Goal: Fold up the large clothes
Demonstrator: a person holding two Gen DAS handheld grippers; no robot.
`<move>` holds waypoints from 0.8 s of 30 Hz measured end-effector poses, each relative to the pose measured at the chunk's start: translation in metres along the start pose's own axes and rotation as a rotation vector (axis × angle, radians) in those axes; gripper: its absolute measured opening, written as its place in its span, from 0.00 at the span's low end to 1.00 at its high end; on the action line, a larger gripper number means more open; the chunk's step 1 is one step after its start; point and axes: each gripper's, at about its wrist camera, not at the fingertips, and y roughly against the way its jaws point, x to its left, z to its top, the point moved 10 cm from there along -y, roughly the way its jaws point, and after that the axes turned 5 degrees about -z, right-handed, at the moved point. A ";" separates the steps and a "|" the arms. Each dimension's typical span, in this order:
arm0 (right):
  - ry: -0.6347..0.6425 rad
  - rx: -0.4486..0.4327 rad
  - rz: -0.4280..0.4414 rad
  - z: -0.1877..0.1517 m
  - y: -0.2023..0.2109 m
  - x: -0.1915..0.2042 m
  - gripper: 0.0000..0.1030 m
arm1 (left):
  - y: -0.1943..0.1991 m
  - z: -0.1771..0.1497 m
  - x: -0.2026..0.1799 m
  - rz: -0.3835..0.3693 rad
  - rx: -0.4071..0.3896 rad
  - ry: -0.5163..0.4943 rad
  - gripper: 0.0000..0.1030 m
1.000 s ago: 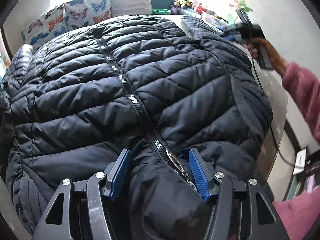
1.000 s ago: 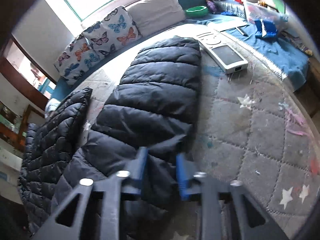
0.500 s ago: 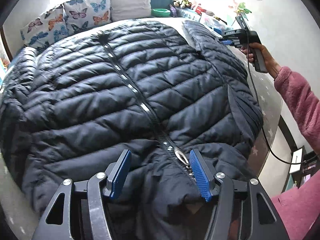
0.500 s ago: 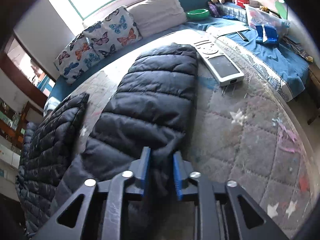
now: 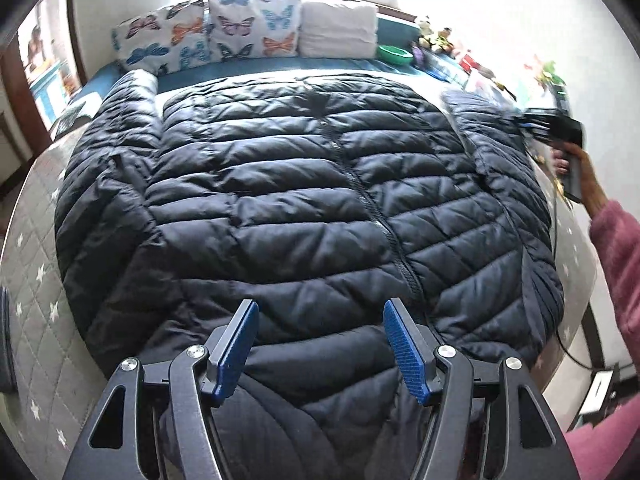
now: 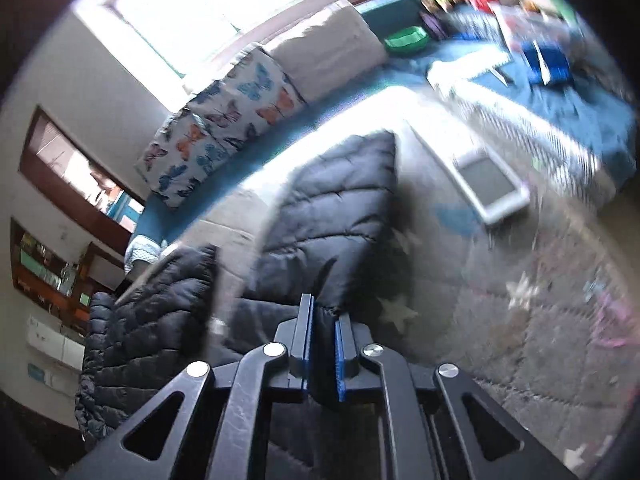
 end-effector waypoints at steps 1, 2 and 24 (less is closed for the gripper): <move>0.025 -0.022 -0.002 0.004 0.010 0.009 0.10 | 0.001 0.001 0.004 -0.001 -0.006 0.014 0.67; 0.065 -0.053 -0.005 0.008 0.026 0.023 0.10 | 0.003 0.002 0.007 -0.001 -0.014 0.026 0.67; 1.132 -0.043 0.101 -0.302 0.133 0.332 0.10 | 0.085 -0.035 0.069 -0.045 -0.206 0.106 0.67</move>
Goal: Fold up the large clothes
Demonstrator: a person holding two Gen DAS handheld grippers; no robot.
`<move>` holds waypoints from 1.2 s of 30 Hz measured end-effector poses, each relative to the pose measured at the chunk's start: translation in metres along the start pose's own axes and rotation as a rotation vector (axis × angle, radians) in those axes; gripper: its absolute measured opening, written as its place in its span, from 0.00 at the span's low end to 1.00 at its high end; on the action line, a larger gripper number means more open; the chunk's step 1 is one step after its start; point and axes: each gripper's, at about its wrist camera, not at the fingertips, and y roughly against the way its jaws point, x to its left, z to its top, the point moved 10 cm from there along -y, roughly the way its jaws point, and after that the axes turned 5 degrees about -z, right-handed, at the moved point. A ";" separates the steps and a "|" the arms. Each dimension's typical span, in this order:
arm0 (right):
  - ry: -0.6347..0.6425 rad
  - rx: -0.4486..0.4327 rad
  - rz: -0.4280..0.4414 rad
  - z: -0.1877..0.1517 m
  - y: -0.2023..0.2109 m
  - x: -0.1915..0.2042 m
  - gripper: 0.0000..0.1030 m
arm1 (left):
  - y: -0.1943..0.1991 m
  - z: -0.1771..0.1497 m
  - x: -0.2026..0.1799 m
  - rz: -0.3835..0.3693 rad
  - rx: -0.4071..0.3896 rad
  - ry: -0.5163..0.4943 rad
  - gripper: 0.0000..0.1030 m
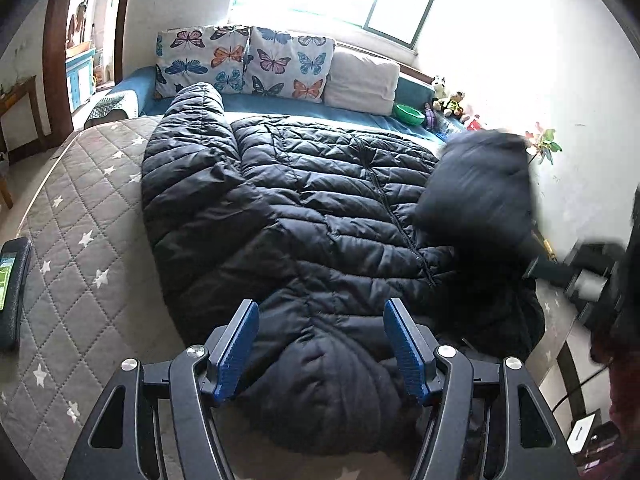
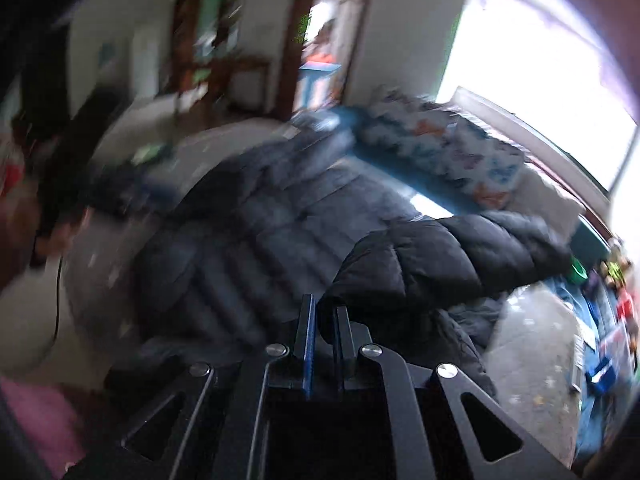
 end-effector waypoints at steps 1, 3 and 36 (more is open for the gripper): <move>0.032 0.028 0.008 -0.006 -0.009 0.014 0.10 | 0.003 -0.002 0.002 -0.001 -0.003 0.000 0.67; 0.057 0.062 0.047 -0.016 -0.024 0.040 0.10 | 0.010 -0.006 0.004 -0.007 -0.012 0.005 0.67; -0.438 0.170 -0.072 -0.095 -0.035 -0.133 0.62 | -0.070 0.015 -0.072 -0.109 0.063 -0.085 0.62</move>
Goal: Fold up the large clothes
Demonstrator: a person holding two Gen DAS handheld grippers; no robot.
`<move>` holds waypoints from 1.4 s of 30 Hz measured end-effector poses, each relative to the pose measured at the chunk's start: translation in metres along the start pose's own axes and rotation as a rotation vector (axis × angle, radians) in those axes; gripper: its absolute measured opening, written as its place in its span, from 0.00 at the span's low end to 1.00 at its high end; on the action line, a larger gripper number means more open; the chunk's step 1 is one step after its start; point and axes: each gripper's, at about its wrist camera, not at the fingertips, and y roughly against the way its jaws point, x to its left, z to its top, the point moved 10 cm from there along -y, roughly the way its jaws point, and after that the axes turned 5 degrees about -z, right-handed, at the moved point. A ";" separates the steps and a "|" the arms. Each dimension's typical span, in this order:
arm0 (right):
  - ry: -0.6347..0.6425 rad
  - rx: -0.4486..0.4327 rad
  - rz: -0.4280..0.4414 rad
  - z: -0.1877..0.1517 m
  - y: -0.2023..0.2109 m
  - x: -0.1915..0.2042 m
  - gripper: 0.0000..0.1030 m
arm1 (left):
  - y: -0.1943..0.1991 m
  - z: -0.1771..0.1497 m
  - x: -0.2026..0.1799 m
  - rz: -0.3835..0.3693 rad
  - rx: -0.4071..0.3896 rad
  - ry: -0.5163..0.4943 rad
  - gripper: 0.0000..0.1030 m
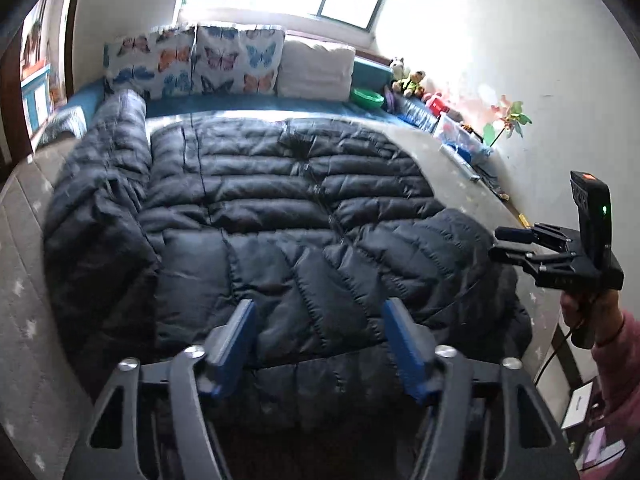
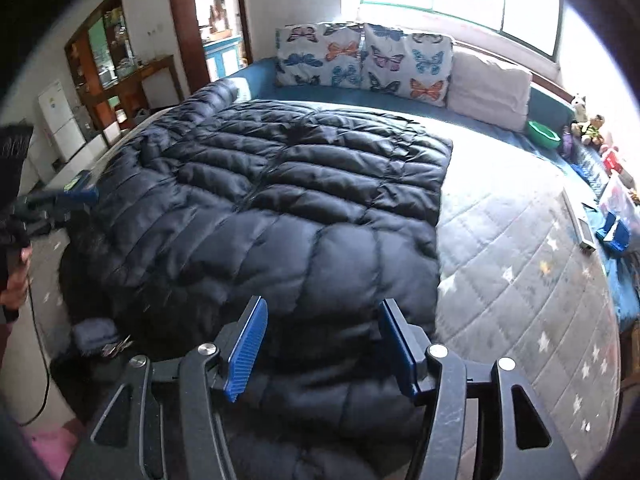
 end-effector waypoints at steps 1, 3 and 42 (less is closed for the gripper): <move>-0.011 0.017 0.005 0.001 -0.009 -0.001 0.62 | -0.007 -0.004 0.006 0.006 0.014 0.013 0.60; -0.032 0.070 0.018 -0.003 -0.033 -0.002 0.62 | -0.023 -0.016 0.023 0.008 0.060 0.051 0.53; 0.406 0.182 0.220 0.022 -0.076 0.240 0.65 | -0.020 0.128 0.346 0.086 -0.059 0.624 0.80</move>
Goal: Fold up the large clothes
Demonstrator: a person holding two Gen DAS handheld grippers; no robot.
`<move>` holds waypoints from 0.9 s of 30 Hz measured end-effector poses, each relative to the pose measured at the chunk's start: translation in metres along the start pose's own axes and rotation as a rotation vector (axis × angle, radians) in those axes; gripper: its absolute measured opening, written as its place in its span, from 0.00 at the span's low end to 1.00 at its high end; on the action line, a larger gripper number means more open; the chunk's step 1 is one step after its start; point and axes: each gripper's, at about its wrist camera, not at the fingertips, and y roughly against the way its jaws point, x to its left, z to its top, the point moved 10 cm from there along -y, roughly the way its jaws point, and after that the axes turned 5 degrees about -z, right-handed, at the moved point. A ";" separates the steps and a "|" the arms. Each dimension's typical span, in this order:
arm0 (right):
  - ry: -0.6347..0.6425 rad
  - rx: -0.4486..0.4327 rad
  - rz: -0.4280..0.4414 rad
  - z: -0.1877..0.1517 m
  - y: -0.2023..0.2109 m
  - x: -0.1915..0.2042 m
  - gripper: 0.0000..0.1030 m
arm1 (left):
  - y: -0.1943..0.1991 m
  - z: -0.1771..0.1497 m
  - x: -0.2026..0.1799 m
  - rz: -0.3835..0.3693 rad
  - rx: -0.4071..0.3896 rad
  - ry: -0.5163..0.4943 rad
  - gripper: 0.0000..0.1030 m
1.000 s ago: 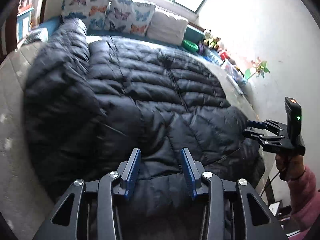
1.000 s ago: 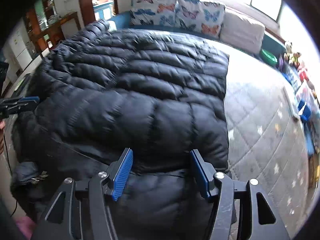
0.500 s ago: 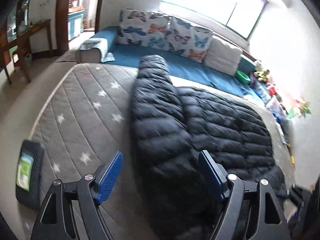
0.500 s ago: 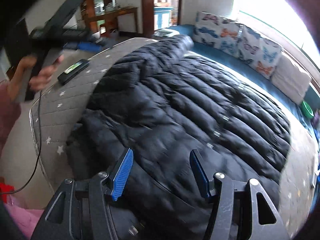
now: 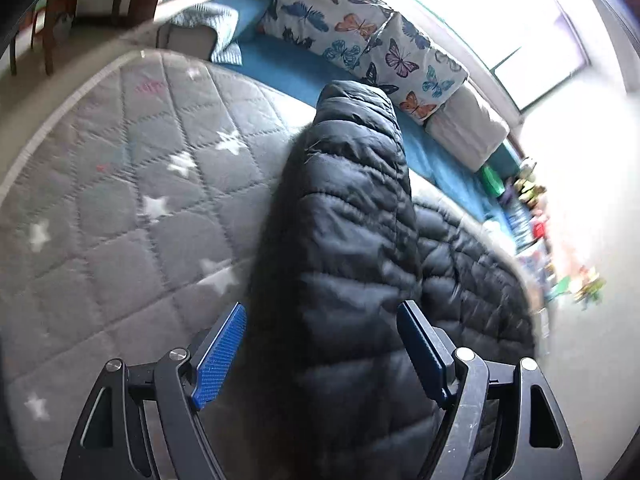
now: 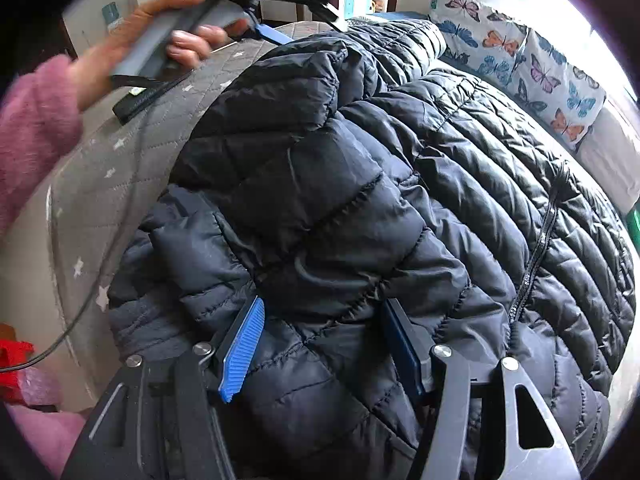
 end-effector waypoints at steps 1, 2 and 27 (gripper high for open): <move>-0.004 0.001 0.009 0.000 0.001 -0.001 0.65 | -0.006 0.005 0.001 -0.025 0.004 0.019 0.80; -0.009 0.003 0.016 0.000 0.002 -0.002 0.65 | -0.014 0.011 0.002 -0.051 0.009 0.041 0.80; -0.341 -0.283 -0.154 -0.066 0.147 -0.128 0.65 | 0.125 -0.151 -0.285 0.010 -0.327 -0.844 0.10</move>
